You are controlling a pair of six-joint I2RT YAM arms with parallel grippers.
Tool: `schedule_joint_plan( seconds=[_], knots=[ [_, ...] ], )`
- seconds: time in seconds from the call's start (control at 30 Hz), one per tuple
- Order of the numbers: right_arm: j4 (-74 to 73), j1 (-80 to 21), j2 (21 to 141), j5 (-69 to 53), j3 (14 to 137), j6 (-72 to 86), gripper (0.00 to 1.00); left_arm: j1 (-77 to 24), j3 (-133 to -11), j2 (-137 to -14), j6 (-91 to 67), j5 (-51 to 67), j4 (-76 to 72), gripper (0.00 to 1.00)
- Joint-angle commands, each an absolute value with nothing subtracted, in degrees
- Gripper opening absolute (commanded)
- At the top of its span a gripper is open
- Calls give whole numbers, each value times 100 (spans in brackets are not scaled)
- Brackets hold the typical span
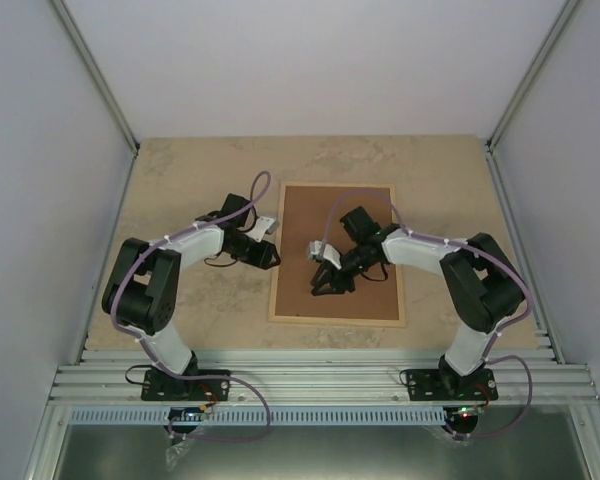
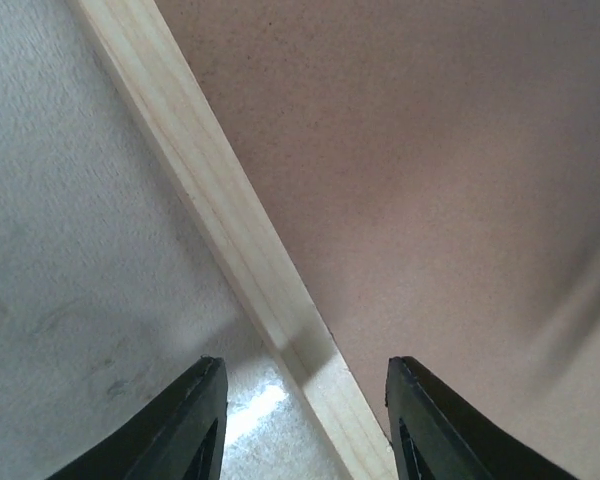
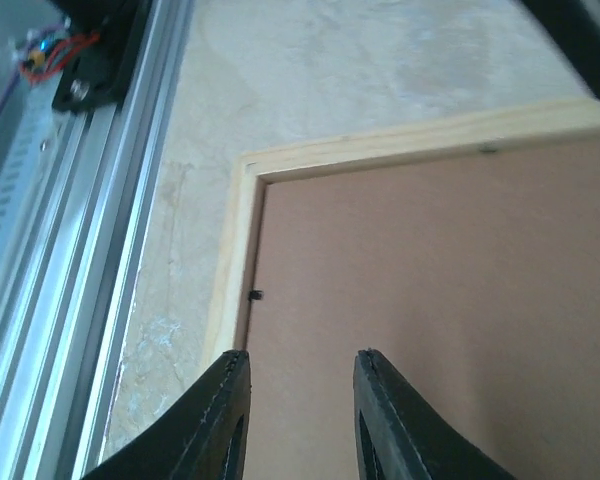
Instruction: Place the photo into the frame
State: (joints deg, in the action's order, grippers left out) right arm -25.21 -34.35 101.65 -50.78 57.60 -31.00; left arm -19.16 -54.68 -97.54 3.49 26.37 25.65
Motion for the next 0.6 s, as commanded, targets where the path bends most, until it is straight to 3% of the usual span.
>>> schedule_joint_plan(
  seconds=[0.0,0.2,0.37,0.57],
  knots=[
    [-2439,-4011,10048,-4429,5756,-3915,30,-1881,-5319,-9853,-79,2862,2278,47],
    [-2070,-4498,10186,-4007,5725,-3724,27,-1881,-5317,-10089,-249,2940,2275,49],
    [-1589,-4853,10299,-3246,5611,-3288,22,-1882,-5257,-10289,-413,2920,2139,57],
    [-1320,-5109,10354,-2814,5454,-3071,19,-1881,-5268,-10478,-330,2725,2178,56]
  ],
)
